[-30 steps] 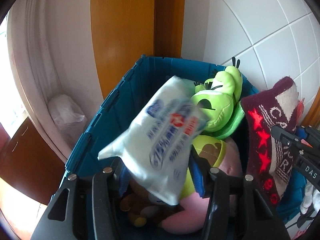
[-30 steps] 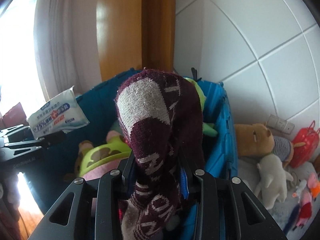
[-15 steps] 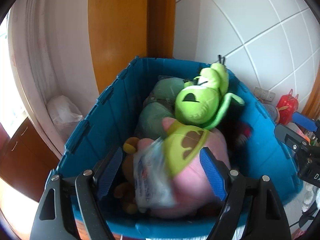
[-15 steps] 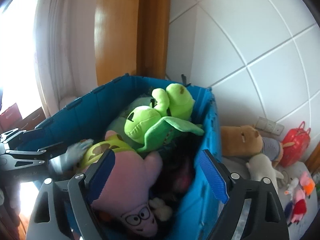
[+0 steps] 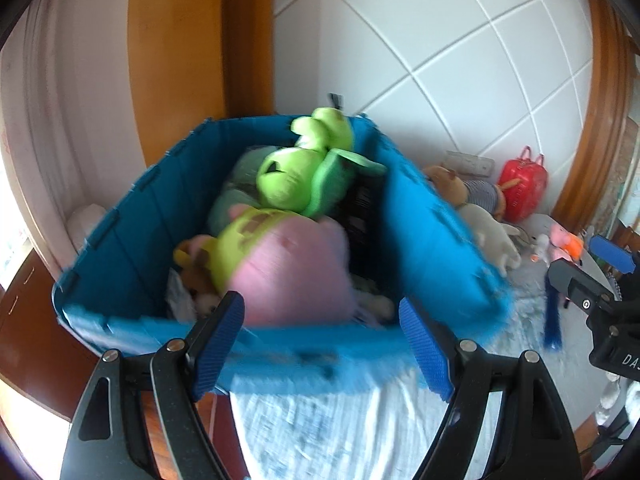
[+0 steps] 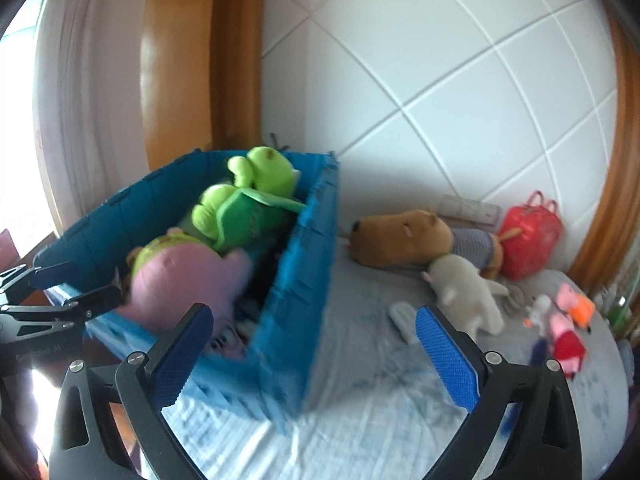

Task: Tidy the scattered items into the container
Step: 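Withdraw both open grippers from the crate back over the bed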

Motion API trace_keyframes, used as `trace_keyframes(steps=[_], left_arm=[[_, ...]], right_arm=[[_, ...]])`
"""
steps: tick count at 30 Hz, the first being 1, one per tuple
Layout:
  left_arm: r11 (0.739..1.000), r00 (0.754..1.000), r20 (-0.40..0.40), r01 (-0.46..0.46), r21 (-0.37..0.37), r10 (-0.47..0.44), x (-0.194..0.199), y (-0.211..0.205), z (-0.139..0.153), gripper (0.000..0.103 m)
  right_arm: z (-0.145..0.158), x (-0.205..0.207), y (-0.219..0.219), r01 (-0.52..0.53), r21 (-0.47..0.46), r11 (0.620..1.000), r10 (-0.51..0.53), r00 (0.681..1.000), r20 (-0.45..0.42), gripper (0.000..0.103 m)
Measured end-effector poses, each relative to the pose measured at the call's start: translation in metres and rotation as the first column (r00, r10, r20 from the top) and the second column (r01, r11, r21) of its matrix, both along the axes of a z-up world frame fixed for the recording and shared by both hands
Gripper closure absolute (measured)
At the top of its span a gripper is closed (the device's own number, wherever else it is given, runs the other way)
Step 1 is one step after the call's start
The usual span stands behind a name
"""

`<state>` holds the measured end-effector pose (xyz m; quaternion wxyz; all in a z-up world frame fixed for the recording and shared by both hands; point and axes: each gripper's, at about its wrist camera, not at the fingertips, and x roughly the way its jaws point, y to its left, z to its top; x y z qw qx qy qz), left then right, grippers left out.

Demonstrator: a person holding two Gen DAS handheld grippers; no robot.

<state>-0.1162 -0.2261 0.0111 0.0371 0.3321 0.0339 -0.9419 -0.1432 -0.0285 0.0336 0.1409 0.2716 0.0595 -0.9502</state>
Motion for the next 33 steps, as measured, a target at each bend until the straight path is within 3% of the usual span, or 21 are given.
trace_keyframes(steps=[9,18,23,30,33], left_arm=[[0.999,1.000,-0.004,-0.026,0.020,0.026,0.055,0.148,-0.013,0.023],[0.999,0.999,0.021,-0.031,0.025,0.030,0.098,0.269,-0.018,0.023],[1.000,1.000,0.014,0.020,-0.006,-0.020,0.114,0.301,-0.011,0.023],[0.999,0.999,-0.012,0.046,-0.022,-0.047,0.128,0.311,-0.002,0.023],[0.999,0.999,-0.008,0.037,-0.028,-0.037,0.134,0.309,-0.002,0.014]], right_arm=[[-0.019,0.050,0.140,0.002,0.029,1.000,-0.002,1.000,-0.004,0.000],[-0.032,0.090,0.274,0.019,0.037,0.999,-0.020,1.000,0.019,0.000],[-0.029,0.115,0.316,0.073,0.004,0.997,-0.073,0.997,0.004,0.000],[-0.020,0.143,0.335,0.108,-0.002,0.994,-0.108,0.994,-0.016,0.000],[-0.019,0.147,0.338,0.118,-0.020,0.993,-0.118,0.993,-0.018,0.000]])
